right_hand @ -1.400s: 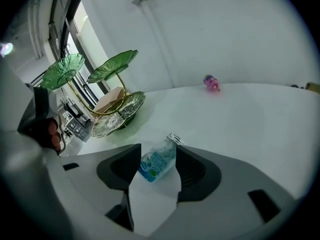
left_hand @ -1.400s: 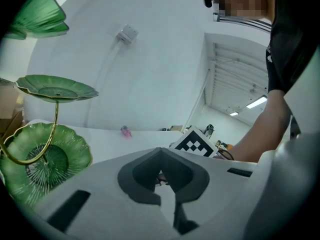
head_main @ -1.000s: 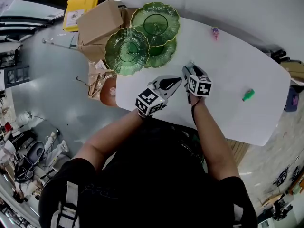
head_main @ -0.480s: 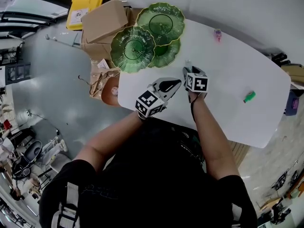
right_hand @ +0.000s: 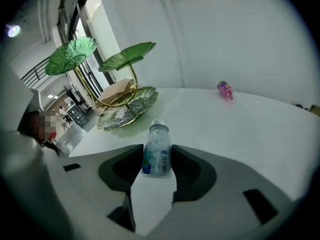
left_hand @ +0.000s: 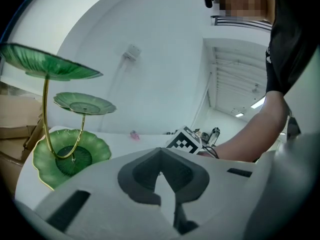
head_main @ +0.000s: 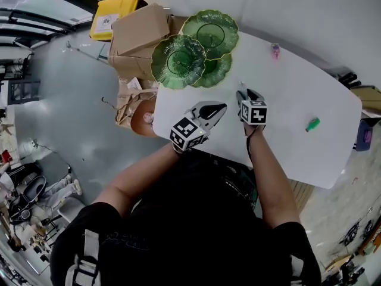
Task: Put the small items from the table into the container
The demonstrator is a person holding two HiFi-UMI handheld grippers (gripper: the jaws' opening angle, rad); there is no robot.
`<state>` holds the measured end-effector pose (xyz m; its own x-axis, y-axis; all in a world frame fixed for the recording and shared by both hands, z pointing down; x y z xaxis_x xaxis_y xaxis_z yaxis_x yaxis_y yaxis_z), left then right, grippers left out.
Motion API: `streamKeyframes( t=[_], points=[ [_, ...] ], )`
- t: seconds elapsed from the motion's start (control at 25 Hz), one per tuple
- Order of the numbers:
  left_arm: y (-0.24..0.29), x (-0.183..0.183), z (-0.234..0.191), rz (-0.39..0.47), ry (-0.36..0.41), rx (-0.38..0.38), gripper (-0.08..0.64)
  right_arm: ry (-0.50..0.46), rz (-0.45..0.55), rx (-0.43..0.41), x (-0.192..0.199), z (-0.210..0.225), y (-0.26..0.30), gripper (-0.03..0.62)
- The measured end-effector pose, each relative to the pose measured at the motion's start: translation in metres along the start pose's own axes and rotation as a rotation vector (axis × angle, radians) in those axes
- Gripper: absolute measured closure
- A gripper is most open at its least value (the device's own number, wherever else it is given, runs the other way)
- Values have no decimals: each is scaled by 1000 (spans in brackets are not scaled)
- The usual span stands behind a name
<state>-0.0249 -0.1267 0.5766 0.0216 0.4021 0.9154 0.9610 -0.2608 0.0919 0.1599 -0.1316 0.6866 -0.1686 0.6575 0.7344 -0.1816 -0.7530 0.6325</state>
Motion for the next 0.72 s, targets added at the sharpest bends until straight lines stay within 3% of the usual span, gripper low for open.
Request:
streamKeyframes(
  t=[0.44, 0.72],
  points=[
    [-42, -66, 16, 103, 59, 67, 555, -55, 258, -46, -63, -83, -101, 410],
    [-81, -84, 25, 142, 59, 50, 555, -130, 470, -95, -63, -157, -167, 410]
  ],
)
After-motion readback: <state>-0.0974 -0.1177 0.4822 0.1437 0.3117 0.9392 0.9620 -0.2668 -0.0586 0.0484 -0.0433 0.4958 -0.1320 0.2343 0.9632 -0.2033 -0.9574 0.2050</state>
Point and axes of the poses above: the fingertips, and each gripper's own axes: y forward along the fingers, z to its right, x out of its underside, the point moved 8 cm from there along -y, backward along the fingers, and after that the axes turned 13 degrees about z, right-handed, at the moved point
